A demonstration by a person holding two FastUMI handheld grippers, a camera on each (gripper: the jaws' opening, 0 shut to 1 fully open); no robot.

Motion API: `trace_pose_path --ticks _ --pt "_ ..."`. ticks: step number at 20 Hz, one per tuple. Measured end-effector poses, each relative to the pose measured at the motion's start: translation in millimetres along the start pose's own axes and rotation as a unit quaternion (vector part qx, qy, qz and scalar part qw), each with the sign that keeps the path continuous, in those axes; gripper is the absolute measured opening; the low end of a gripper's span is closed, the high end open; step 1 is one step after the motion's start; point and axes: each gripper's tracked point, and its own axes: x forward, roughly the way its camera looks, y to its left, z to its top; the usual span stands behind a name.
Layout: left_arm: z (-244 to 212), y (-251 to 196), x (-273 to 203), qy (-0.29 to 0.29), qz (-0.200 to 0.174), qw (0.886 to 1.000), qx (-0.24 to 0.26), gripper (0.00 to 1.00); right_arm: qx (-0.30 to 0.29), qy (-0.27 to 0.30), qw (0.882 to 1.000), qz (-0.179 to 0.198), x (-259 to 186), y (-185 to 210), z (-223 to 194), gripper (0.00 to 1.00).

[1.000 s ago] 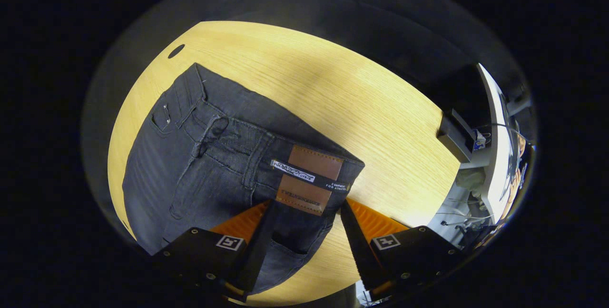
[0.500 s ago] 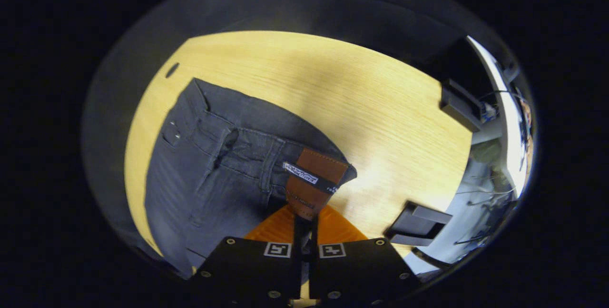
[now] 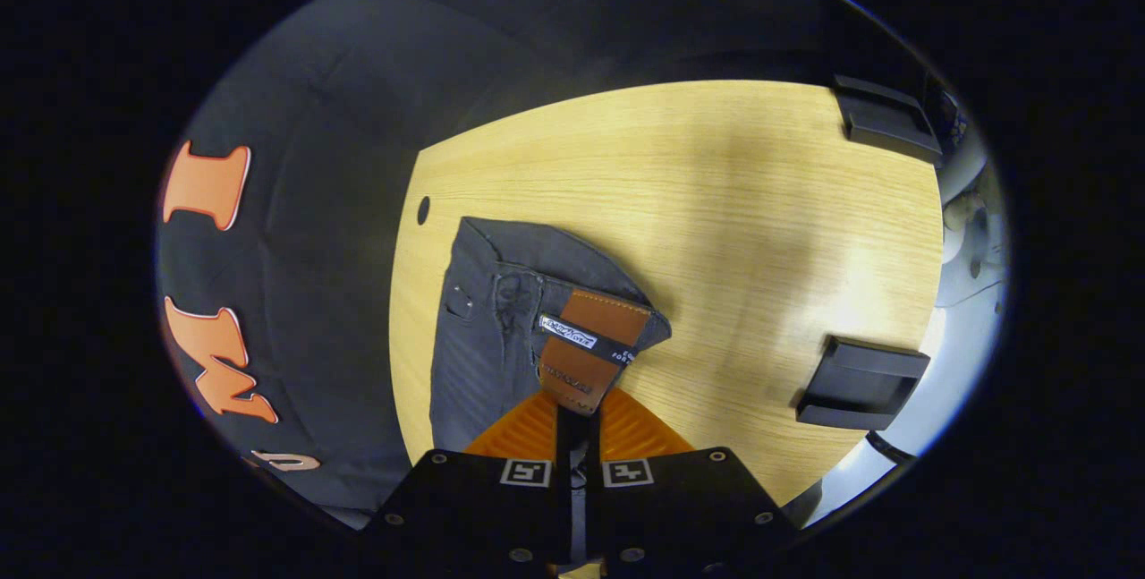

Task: Grasp the waist and the cuffs of the jeans and fold them to make the two legs overlap; first hold the waist and fold one-third of the jeans toward the cuffs, then hold the cuffs and fold the remaining one-third in the same direction to finish folding.

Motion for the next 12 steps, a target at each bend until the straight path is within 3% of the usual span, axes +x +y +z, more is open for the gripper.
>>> trace_pose_path --ticks 3,8,12 --pt "16.8 -13.3 -10.8 -0.016 -0.011 1.0 0.006 0.01 -0.001 0.004 1.0 0.031 -5.6 26.1 5.9 0.07" --pt "48.3 -44.5 -0.7 -0.042 -0.025 0.999 0.004 0.01 -0.002 0.003 0.999 0.05 -12.9 63.6 13.2 0.07" --pt "76.0 -75.3 7.4 -0.052 -0.031 0.998 0.029 0.01 -0.016 0.014 0.998 0.051 -14.0 89.3 16.4 0.07"
